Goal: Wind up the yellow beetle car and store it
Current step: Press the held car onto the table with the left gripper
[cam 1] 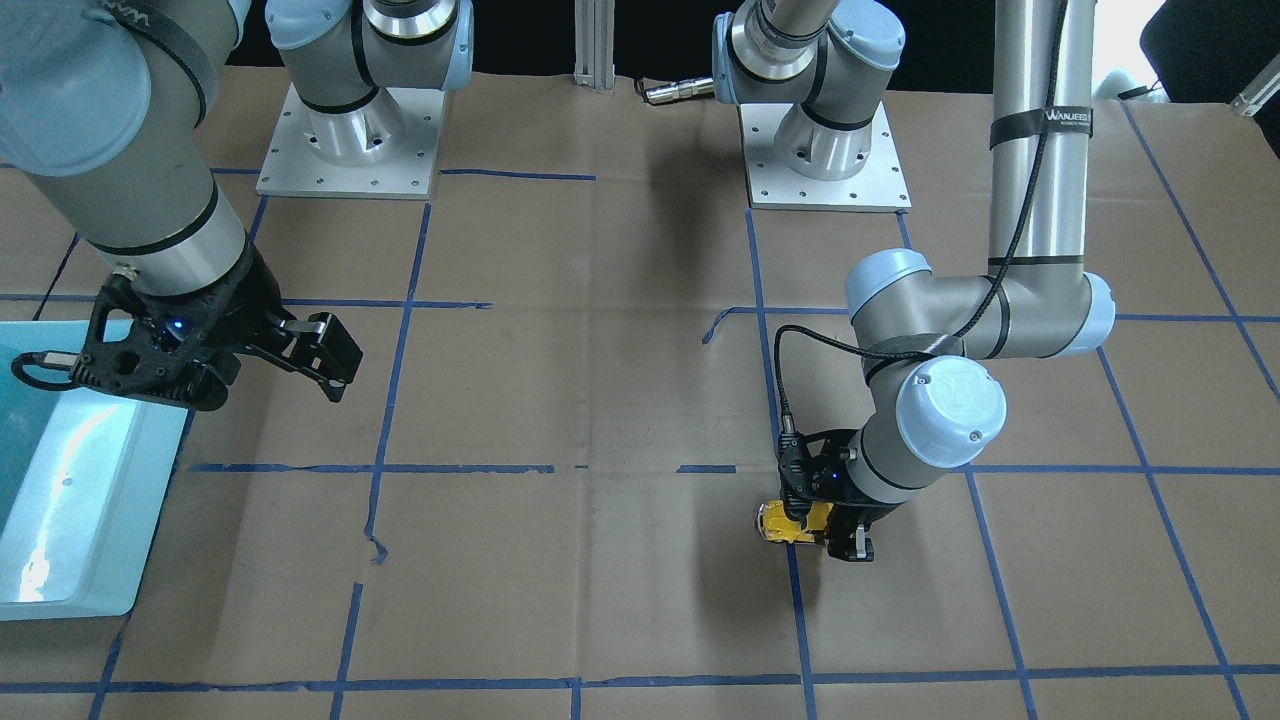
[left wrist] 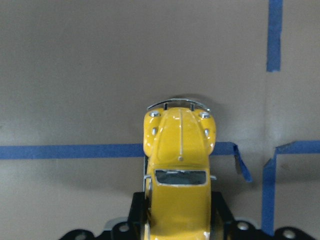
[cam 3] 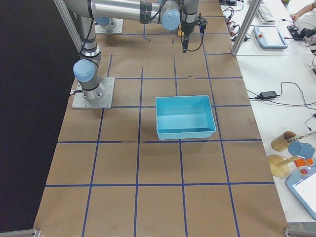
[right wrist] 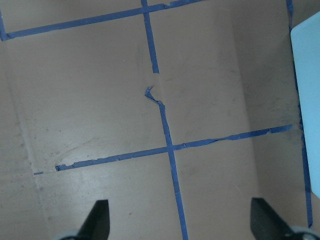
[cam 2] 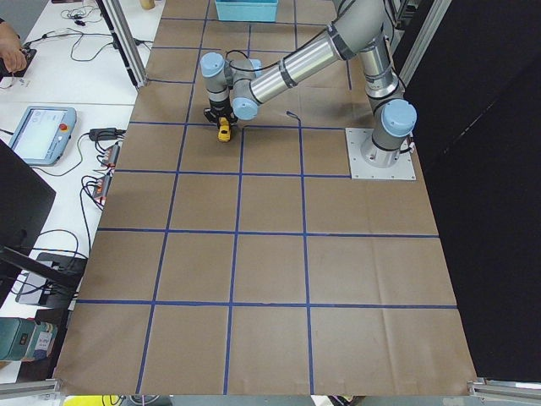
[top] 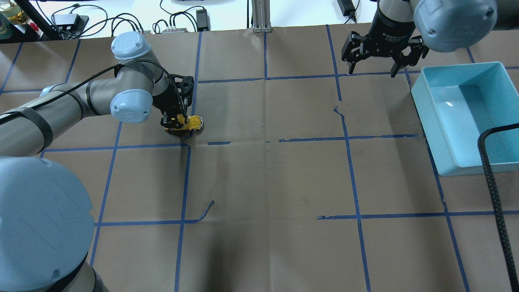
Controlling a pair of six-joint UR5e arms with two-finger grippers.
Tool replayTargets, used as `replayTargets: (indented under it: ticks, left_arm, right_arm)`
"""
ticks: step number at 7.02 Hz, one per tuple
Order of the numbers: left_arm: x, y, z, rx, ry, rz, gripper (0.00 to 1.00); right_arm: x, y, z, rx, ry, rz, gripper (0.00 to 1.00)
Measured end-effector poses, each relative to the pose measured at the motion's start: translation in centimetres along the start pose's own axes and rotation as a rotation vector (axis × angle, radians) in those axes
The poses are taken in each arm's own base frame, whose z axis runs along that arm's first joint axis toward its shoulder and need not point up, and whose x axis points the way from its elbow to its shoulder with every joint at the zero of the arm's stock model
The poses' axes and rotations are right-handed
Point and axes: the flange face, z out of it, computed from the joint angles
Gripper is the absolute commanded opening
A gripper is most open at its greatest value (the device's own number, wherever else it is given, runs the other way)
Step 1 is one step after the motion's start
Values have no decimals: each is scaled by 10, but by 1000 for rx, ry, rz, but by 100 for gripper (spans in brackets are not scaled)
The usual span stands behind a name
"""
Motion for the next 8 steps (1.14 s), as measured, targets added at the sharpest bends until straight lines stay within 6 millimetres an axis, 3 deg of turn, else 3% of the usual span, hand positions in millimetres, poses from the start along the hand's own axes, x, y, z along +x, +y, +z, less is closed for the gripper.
replayTargets:
  ticks: [8]
  left_arm:
    - [-1, 2, -4, 0, -8, 0, 0]
  right_arm:
    - [9, 48, -29, -40, 11, 1, 100]
